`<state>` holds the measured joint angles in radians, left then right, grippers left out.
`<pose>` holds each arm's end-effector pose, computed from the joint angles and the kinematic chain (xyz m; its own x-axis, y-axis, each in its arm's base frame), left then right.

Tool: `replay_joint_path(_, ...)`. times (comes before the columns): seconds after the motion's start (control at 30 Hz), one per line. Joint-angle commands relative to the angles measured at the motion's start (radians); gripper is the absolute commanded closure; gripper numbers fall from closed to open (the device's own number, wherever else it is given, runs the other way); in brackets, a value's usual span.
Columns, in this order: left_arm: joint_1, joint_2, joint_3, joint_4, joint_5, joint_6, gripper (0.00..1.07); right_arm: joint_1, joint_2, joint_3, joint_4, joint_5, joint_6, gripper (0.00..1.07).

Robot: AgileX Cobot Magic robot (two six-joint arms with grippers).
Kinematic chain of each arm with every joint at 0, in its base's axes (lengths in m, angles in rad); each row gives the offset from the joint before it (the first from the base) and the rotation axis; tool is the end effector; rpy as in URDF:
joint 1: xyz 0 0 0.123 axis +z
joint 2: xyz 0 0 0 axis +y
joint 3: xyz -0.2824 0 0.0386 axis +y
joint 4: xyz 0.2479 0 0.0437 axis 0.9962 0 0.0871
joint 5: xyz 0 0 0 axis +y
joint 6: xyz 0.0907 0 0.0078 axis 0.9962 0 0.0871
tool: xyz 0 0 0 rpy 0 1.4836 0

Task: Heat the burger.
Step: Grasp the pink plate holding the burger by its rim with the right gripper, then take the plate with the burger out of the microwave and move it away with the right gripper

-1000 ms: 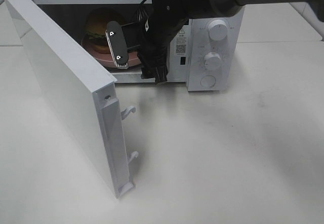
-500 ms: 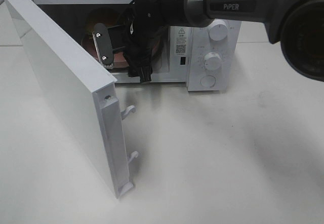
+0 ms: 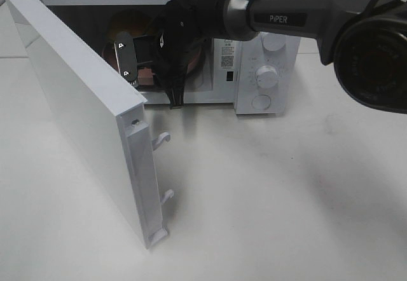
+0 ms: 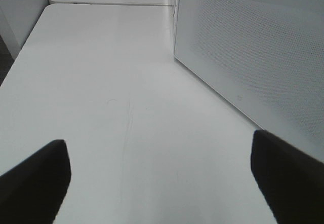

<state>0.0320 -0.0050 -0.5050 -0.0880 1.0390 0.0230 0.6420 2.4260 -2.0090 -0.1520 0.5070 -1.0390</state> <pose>-0.0053 -0.0071 0.2806 -0.4265 -0.0353 -0.9038 0.0273 0.9983 -0.0519 0.4396 0.3203 0.1515 0.2840 -0.9353 -0.2114 -0.7620 -0.0863 -0.6418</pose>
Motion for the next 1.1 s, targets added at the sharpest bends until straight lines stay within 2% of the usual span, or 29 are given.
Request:
replay_joint_path(0.03, 0.005, -0.018, 0.0, -0.007, -0.008, -0.005, 0.18, 0.001, 0.006, -0.011, 0.005, 0.016, 0.021, 0.99)
replay_joint_path(0.07, 0.005, -0.018, 0.0, -0.007, -0.008, -0.005, 0.18, 0.001, -0.002, -0.01, 0.004, 0.03, 0.024, 1.07)
replay_joint_path(0.6, 0.005, -0.018, 0.0, -0.007, -0.008, -0.005, 0.18, 0.001, -0.041, 0.003, 0.038, 0.081, 0.01, 1.07)
replay_joint_path(1.1, 0.005, -0.018, 0.0, -0.007, -0.008, -0.005, 0.18, -0.01, -0.18, 0.209, 0.221, -0.028, -0.436, 1.07)
